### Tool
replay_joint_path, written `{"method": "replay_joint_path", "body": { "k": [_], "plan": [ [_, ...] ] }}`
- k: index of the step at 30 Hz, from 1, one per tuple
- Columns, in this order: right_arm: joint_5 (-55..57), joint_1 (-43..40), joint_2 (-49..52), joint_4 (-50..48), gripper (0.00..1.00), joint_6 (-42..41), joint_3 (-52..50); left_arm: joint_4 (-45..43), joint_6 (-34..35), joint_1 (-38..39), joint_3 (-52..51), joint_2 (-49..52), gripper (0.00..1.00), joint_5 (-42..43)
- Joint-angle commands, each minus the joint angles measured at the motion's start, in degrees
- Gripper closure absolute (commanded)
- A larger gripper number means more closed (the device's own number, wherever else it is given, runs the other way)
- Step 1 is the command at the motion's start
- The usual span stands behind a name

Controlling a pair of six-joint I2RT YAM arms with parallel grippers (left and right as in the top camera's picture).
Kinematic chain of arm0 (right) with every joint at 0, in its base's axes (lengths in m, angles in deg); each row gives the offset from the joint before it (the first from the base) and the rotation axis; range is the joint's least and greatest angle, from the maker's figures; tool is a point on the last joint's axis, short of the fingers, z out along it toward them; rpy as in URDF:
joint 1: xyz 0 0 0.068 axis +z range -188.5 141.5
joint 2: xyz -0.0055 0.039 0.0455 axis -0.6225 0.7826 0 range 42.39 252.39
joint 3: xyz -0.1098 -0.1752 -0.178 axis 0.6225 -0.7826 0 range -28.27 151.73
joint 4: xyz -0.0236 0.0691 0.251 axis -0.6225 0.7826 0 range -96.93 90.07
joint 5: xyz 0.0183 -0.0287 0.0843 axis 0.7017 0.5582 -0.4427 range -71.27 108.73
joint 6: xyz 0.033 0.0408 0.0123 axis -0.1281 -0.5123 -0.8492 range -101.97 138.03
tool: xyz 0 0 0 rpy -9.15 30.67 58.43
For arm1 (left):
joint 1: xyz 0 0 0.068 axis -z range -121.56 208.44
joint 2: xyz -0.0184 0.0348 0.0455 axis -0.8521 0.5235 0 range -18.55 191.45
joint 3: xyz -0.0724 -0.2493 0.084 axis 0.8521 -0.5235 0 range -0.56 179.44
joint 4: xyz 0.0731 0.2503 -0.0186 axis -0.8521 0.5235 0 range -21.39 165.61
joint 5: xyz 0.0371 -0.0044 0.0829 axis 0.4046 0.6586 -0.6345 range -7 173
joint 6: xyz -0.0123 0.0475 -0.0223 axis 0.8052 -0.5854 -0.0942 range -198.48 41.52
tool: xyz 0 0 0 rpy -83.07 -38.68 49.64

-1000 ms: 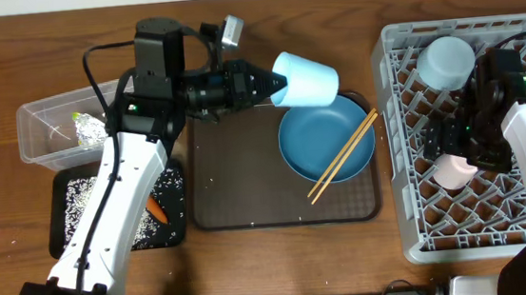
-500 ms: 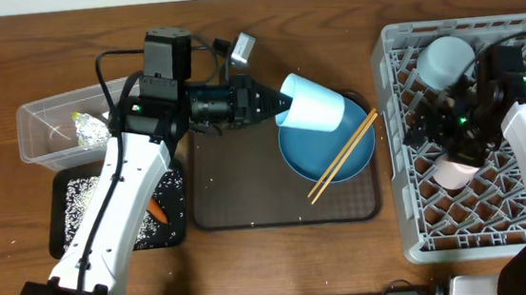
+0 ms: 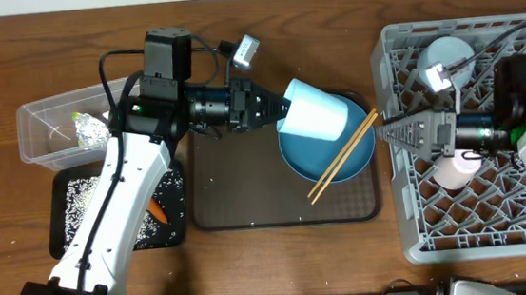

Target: Sort waste into correct bins and load items into the dishwasher rack

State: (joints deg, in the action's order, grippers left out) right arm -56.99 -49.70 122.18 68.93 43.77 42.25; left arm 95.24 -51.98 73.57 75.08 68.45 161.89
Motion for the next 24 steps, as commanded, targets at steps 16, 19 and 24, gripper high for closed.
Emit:
{"method": "replay_joint_path", "body": {
  "k": [16, 19, 24],
  "plan": [
    [-13.6, 12.6, -1.9, -3.7, 0.01, 17.9, 0.2, -2.3, -1.2, 5.4, 0.4, -0.5, 0.94, 1.5],
    [-13.6, 14.1, -1.9, -4.9, 0.01, 17.9, 0.2, -2.3, -1.2, 5.5, 0.4, -0.5, 0.94, 1.5],
    [-13.6, 14.9, -1.9, -6.7, 0.12, 17.9, 0.2, -2.2, -1.2, 5.5, 0.4, -0.5, 0.94, 1.5]
  ]
}}
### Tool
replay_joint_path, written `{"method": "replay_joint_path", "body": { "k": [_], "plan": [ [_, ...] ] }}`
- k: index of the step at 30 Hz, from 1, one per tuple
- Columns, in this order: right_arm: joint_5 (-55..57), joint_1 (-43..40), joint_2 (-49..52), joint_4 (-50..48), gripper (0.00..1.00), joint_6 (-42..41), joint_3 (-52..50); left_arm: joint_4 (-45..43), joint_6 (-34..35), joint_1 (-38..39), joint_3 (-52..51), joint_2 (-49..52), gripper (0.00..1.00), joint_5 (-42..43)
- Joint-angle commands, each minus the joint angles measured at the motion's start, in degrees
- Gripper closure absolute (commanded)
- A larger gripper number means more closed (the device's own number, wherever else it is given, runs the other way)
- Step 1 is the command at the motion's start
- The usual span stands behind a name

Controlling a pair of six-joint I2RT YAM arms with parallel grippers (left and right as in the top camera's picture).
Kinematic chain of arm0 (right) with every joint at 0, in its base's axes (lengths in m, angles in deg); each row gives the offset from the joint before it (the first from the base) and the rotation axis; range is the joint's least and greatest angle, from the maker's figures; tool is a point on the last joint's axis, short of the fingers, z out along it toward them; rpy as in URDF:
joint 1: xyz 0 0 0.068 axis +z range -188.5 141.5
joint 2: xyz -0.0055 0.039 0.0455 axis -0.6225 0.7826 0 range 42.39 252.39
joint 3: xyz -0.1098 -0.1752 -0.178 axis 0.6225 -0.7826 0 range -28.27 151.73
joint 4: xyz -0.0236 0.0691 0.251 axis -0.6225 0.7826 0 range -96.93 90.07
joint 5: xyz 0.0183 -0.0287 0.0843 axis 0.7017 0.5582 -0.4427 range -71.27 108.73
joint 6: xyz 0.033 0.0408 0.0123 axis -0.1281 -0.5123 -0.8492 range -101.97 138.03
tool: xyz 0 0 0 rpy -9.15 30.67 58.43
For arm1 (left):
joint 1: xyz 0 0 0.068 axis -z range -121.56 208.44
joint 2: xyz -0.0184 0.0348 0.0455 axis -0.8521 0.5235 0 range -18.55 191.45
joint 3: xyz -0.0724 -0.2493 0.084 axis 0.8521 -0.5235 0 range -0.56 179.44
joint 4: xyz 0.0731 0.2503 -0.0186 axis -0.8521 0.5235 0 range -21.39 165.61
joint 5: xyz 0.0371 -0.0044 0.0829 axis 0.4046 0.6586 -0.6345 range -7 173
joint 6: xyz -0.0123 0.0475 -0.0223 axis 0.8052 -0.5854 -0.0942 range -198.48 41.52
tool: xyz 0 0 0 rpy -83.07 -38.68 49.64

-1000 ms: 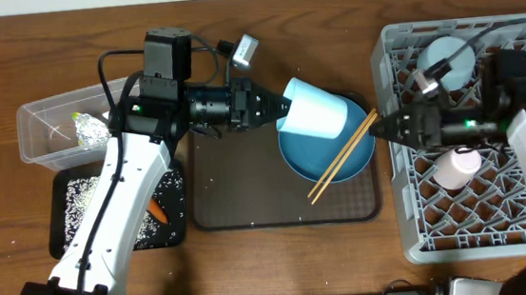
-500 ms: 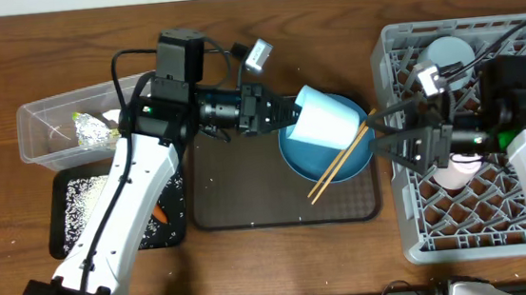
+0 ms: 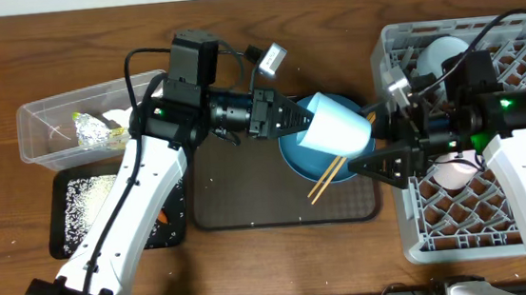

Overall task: Sort waste into correct bins and load items into the dishwasher rack
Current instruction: 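Close the right gripper on the light-blue cup base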

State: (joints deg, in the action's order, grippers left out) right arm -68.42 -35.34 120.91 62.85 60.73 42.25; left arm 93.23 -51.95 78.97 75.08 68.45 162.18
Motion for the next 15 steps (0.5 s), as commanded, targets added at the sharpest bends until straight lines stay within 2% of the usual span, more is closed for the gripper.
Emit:
{"method": "replay_joint_path", "body": {
  "k": [1, 5, 12, 15],
  "plan": [
    [-2.1, 0.6, -0.6, -1.1, 0.19, 0.9, 0.2, -0.2, -1.2, 0.1, 0.3, -0.5, 0.94, 1.2],
    [-2.1, 0.6, -0.6, -1.6, 0.39, 0.9, 0.2, 0.6, -1.4, 0.1, 0.3, -0.5, 0.94, 1.2],
    [-2.1, 0.5, -0.6, -1.8, 0.57, 0.9, 0.2, 1.1, -1.5, 0.1, 0.3, -0.5, 0.94, 1.2],
    [-2.2, 0.5, -0.6, -2.8, 0.58, 0.6, 0.2, 3.5, -4.5, 0.7, 0.3, -0.5, 0.94, 1.1]
  ]
}}
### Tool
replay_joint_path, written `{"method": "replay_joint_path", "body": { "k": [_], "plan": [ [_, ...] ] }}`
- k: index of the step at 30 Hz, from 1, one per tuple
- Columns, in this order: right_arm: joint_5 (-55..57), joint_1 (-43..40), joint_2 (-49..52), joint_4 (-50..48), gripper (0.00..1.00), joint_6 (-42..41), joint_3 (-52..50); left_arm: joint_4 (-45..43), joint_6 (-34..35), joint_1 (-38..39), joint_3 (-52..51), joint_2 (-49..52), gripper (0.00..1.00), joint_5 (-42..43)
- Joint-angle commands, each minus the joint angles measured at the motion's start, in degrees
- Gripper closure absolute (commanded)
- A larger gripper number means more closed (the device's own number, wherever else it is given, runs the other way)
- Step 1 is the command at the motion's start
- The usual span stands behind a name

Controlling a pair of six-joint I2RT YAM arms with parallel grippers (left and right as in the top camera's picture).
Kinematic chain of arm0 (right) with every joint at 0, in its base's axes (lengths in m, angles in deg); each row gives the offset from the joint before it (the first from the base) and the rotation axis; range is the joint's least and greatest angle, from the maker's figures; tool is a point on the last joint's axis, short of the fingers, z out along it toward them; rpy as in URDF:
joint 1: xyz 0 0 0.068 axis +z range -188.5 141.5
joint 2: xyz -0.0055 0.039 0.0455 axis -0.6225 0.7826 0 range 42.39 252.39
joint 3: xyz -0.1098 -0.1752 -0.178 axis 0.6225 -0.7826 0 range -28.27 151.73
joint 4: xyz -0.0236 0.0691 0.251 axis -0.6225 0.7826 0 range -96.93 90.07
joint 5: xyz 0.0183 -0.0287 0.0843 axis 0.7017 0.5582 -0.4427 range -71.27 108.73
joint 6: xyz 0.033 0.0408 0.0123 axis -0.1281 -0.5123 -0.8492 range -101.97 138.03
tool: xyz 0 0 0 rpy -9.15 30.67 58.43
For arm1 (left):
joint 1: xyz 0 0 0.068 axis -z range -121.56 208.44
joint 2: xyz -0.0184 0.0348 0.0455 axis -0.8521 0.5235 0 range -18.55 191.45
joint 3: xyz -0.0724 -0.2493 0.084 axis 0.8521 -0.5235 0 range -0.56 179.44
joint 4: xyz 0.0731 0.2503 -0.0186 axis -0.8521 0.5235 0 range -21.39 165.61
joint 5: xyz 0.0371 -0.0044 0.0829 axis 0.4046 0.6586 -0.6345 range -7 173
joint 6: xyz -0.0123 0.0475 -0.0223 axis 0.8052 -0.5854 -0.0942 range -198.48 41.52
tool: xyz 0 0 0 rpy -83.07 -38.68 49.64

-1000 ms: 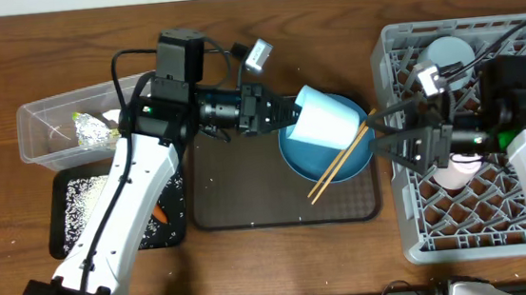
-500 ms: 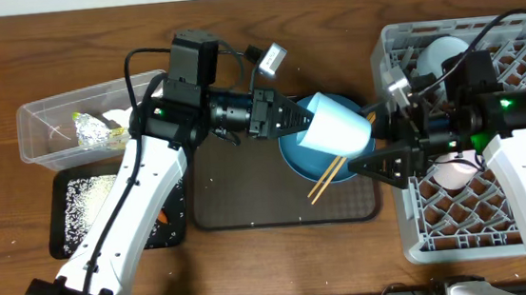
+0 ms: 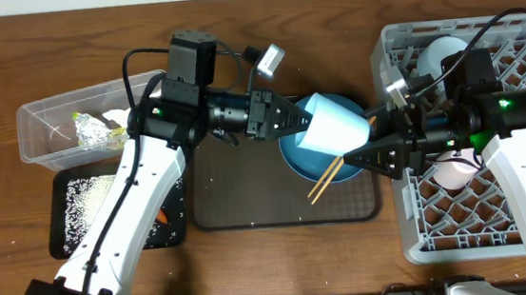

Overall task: Sort waste into correct bins and load items into the dishwasher rack
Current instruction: 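Close the right gripper on the light-blue cup base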

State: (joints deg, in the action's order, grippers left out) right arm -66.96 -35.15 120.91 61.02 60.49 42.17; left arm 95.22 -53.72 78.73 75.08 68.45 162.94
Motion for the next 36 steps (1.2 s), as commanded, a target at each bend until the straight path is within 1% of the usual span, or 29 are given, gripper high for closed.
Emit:
{"method": "replay_joint_path", "body": {
  "k": [1, 7, 11, 15, 17, 19, 22, 24, 27, 29, 32, 35, 36],
  "plan": [
    [-3.6, 0.3, -0.6, -1.2, 0.58, 0.9, 0.3, 2.8, -3.9, 1.3, 0.3, -0.5, 0.94, 0.1],
    [-3.6, 0.3, -0.6, -2.4, 0.57, 0.1, 0.3, 10.8, -8.0, 3.3, 0.3, -0.5, 0.94, -6.4],
    [-3.6, 0.3, -0.6, -5.3, 0.53, -3.9, 0.3, 11.0, -8.3, 4.3, 0.3, -0.5, 0.94, -7.2],
    [-3.6, 0.3, -0.6, -8.8, 0.52, -7.9, 0.3, 11.1, -8.3, 4.3, 0.3, -0.5, 0.94, -7.2],
    [-3.7, 0.3, -0.6, -10.8, 0.48, -10.2, 0.3, 11.1, -8.3, 4.3, 0.3, -0.5, 0.94, -7.1],
    [-3.7, 0.3, -0.6, -12.8, 0.42, -12.5, 0.3, 11.1, -8.3, 4.3, 0.3, -0.5, 0.94, -7.2],
    [-3.7, 0.3, -0.6, -14.8, 0.39, -15.1, 0.3, 11.1, -8.3, 4.3, 0.3, -0.5, 0.93, -7.2],
    [-3.6, 0.3, -0.6, -15.1, 0.36, -15.4, 0.3, 11.1, -8.3, 4.3, 0.3, -0.5, 0.94, -7.2],
    [-3.7, 0.3, -0.6, -15.3, 0.28, -15.5, 0.3, 11.1, -8.3, 4.3, 0.3, -0.5, 0.93, -7.2],
    [-3.6, 0.3, -0.6, -15.4, 0.25, -15.4, 0.3, 11.0, -8.3, 4.3, 0.3, -0.5, 0.94, -7.2],
    [-3.7, 0.3, -0.6, -15.5, 0.25, -15.5, 0.3, 10.8, -8.3, 4.3, 0.3, -0.5, 0.94, -7.2],
    [-3.7, 0.3, -0.6, -15.5, 0.32, -15.6, 0.3, 10.6, -8.3, 4.3, 0.3, -0.5, 0.94, -7.3],
    [-3.7, 0.3, -0.6, -15.4, 0.33, -15.7, 0.3, 10.6, -8.3, 4.3, 0.3, -0.5, 0.94, -7.4]
  ]
}}
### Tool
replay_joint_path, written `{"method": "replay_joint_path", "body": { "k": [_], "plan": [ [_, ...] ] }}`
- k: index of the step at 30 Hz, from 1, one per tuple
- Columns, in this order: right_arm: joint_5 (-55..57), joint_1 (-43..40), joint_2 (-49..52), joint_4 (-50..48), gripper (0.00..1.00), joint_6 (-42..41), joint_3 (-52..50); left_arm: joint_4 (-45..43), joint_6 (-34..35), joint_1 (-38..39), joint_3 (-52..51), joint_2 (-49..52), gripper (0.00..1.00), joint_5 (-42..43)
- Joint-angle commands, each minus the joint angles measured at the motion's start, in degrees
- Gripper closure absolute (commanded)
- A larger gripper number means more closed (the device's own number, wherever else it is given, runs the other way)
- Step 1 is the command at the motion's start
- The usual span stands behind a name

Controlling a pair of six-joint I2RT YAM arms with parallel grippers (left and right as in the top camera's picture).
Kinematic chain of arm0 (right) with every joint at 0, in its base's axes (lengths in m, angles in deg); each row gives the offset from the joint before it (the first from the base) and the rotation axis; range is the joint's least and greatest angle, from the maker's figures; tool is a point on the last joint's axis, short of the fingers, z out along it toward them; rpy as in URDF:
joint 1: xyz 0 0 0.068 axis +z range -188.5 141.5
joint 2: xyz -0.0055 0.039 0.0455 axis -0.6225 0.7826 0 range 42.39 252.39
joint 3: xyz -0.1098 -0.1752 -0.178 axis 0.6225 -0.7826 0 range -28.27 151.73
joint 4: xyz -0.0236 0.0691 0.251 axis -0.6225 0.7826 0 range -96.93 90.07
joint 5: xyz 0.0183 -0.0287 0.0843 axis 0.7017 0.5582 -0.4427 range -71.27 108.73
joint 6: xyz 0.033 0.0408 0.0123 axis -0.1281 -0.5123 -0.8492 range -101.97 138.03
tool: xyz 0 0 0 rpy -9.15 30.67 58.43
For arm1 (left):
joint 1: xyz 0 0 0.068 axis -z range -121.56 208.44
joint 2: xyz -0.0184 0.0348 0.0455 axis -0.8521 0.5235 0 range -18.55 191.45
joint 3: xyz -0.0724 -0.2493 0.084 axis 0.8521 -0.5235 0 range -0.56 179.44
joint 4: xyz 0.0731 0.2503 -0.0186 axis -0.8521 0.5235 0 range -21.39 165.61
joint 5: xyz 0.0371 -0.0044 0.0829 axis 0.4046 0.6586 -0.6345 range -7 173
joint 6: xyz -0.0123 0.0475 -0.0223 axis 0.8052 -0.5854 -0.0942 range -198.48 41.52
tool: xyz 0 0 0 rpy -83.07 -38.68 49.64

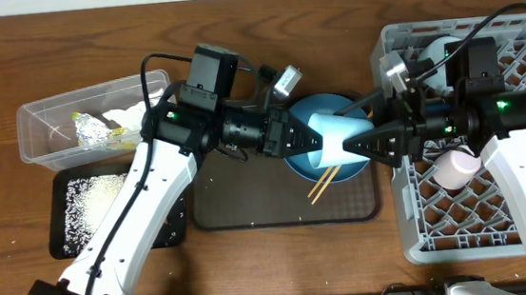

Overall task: Sort waste into correct bins and load items into the dishwasher rack
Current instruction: 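Close the right gripper on the light-blue cup base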

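A light blue cup [336, 139] lies on its side in the air above the blue bowl [324, 107], with my left gripper [310, 136] shut on its base end. From the right, my right gripper [352, 145] meets the cup's open end, its fingertips [358, 147] overlapping the rim. Whether they are clamped on it is hidden. A pair of wooden chopsticks [324, 184] leans out of the bowl onto the brown tray [249, 201]. The grey dishwasher rack [479, 219] at the right holds a white cup [452, 170].
A clear bin [46, 123] with foil and paper stands at the far left. In front of it is a black tray [82, 206] strewn with white grains. A pale bowl [441, 51] rests at the back of the rack. My left arm crosses over the brown tray.
My left gripper has carried the blue cup a little to the right and lower. My right gripper moved left, from just short of the cup to its open end.
At first my left gripper held the blue cup over the bowl's left edge while my right gripper was over the rack. Then the cup was above the bowl and my right gripper had come out beside it. It closed in, and now it meets the cup's rim.
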State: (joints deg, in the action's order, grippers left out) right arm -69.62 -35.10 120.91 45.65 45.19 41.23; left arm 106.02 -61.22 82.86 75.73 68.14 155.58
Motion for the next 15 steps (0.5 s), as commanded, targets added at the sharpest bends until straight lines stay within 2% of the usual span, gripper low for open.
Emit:
{"method": "replay_joint_path", "body": {
  "k": [1, 9, 15],
  "plan": [
    [-1.0, 0.3, -0.6, -0.1, 0.33, -0.6, 1.2, -0.2, -0.8, 0.1, -0.3, -0.2, 0.93, -0.2],
    [1.2, 0.3, -0.6, 1.2, 0.18, -0.6, 1.2, -4.9, 2.6, -1.1, -0.3, -0.2, 0.94, 0.1],
    [1.8, -0.4, -0.6, 2.0, 0.15, -0.6, 1.2, -5.8, 3.6, -1.8, -0.3, -0.2, 0.94, 0.5]
  ]
}}
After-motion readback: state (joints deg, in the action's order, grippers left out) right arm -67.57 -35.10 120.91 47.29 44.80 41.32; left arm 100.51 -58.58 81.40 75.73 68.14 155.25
